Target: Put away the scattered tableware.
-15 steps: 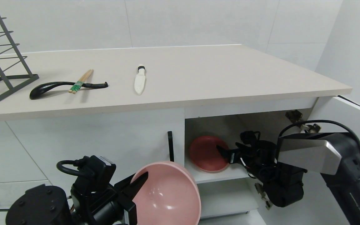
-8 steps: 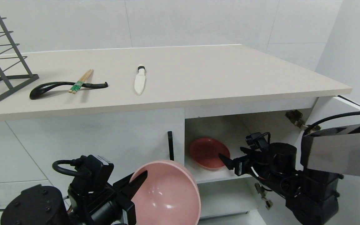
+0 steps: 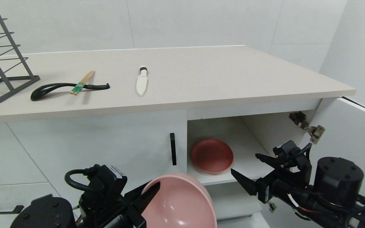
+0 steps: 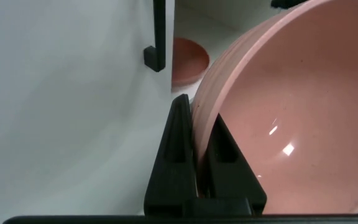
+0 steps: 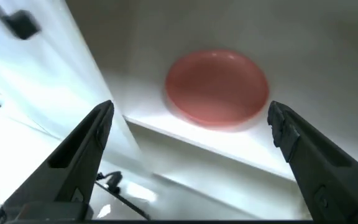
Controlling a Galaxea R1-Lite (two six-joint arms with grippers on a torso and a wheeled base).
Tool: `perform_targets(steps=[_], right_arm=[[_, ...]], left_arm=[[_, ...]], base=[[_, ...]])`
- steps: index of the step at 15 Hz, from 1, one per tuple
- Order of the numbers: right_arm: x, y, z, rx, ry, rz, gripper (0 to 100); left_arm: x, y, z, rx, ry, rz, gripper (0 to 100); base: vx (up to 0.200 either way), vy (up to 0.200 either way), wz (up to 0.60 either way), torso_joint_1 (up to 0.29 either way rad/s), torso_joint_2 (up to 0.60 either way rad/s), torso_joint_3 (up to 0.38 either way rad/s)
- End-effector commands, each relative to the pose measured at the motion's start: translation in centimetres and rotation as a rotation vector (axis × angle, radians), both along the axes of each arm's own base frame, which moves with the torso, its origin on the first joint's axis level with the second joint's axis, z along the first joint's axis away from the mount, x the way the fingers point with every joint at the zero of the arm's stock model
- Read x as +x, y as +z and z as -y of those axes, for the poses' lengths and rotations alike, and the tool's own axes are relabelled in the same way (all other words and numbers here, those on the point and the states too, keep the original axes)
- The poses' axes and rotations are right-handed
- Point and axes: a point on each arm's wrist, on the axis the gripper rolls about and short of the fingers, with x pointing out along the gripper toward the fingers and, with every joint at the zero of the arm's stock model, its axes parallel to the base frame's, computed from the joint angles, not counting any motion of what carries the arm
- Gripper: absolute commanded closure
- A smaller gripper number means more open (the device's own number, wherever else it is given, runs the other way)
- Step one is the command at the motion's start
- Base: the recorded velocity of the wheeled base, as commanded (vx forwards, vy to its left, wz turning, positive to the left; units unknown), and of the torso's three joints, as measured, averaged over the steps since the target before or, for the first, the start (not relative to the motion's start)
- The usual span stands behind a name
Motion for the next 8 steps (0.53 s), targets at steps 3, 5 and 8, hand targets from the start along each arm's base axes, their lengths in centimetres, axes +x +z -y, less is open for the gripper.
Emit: perform_targets(steps=[3, 5, 8], right_arm=[[-1.2, 1.2, 0.6, -0.046, 0.027, 0.071, 0], [-1.3, 1.4, 0.7, -0.042, 0.027, 0.081, 0], [-1.5, 2.2, 0.8, -0.025, 0.023, 0.110, 0]], left_arm=[[0.6, -2.0, 1.6, 0.189, -0.053, 0.052, 100], [1.2, -2.1, 2.6, 0.223, -0.070, 0.105, 100], [1.6, -2.7, 5.1, 0.236, -0.119, 0.142, 100]], base=[[0.000, 0.000, 0.00, 0.000, 0.00, 0.000], [0.000, 0.000, 0.00, 0.000, 0.00, 0.000], [0.000, 0.000, 0.00, 0.000, 0.00, 0.000]])
